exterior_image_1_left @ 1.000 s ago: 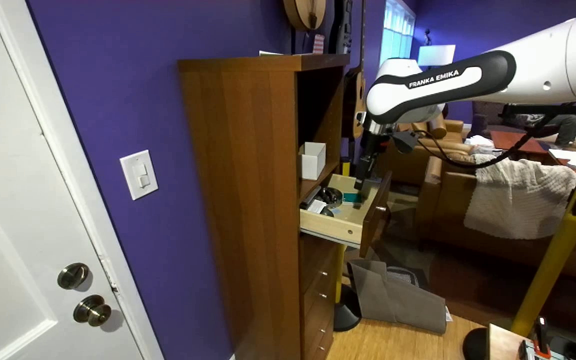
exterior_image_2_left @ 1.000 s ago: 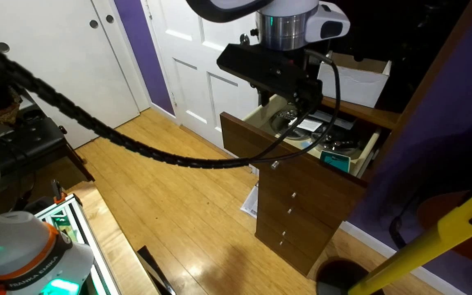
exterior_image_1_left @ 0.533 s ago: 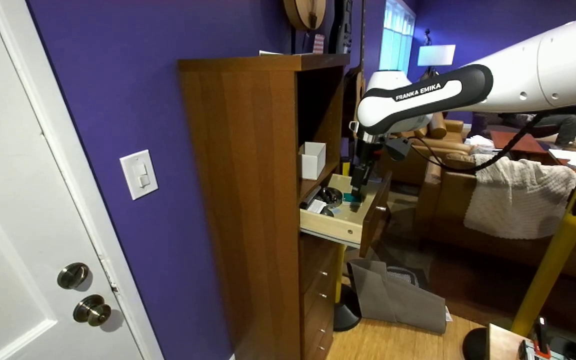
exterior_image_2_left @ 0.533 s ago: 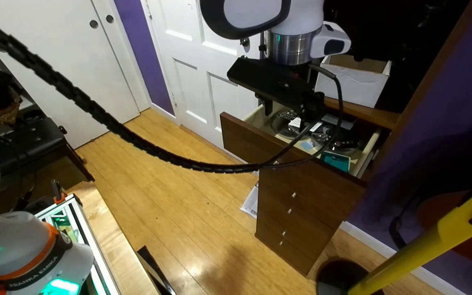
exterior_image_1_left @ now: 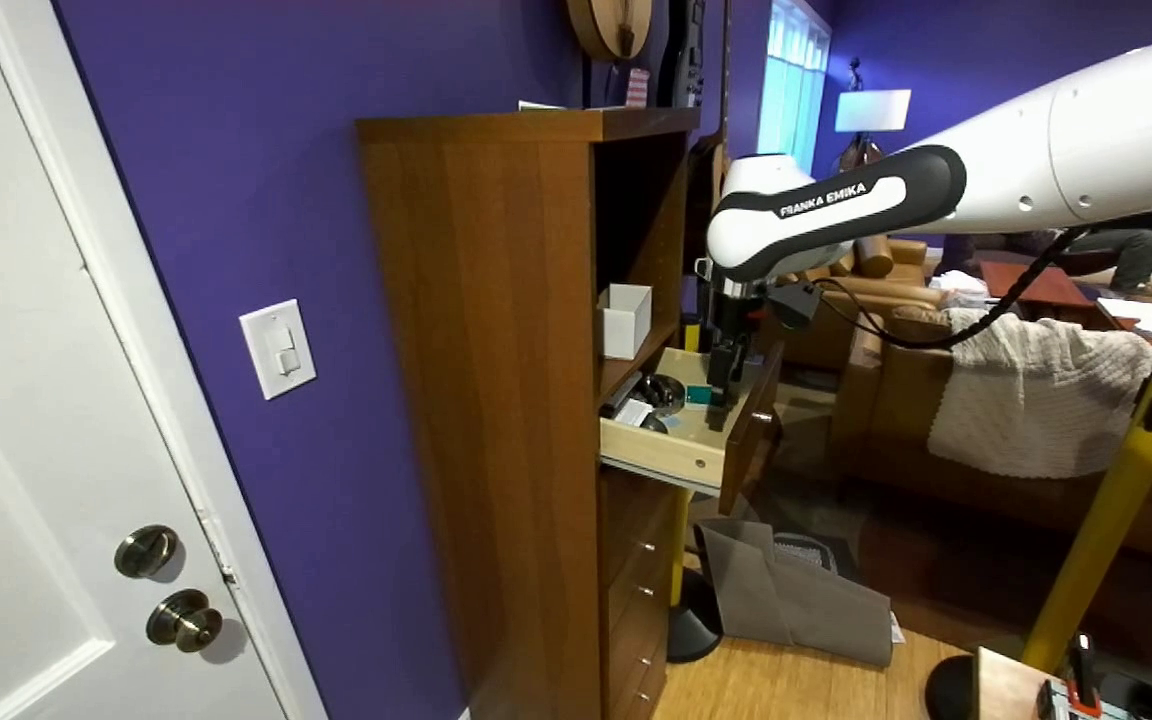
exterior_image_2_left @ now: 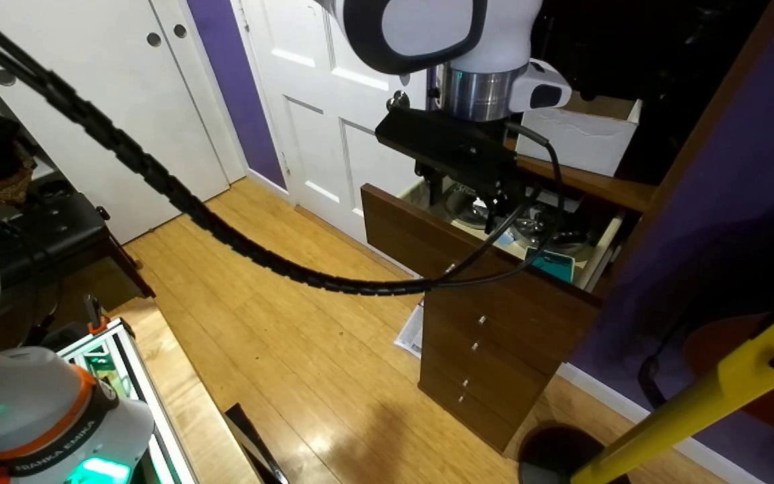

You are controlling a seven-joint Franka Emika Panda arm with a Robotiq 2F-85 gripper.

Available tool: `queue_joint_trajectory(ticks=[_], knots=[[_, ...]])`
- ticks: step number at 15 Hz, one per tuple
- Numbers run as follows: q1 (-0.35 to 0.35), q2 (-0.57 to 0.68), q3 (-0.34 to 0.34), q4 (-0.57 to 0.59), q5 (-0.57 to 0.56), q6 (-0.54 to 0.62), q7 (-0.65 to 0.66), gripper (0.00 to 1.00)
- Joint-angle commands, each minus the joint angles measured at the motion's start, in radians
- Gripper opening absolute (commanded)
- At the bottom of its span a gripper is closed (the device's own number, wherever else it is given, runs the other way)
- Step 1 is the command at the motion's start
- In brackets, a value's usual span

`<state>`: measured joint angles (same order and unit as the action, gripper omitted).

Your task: Open the top drawer

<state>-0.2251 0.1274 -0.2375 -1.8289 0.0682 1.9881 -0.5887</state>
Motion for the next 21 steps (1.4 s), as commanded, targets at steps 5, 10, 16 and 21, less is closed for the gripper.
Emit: queue_joint_trajectory(ticks=[5, 10, 16, 21], knots=[[-0.009, 0.017, 0.013, 0.040, -0.104, -0.166, 0.101, 1.00], [-0.007, 0.014, 0.014, 0.056, -0.144, -0.264, 0.160, 1.00], [-0.009, 0.008, 0.018, 0.058, -0.161, -0.299, 0.189, 1.00], [-0.015, -0.061, 0.023, 0.019, -0.066, -0.136, 0.152, 1.00]])
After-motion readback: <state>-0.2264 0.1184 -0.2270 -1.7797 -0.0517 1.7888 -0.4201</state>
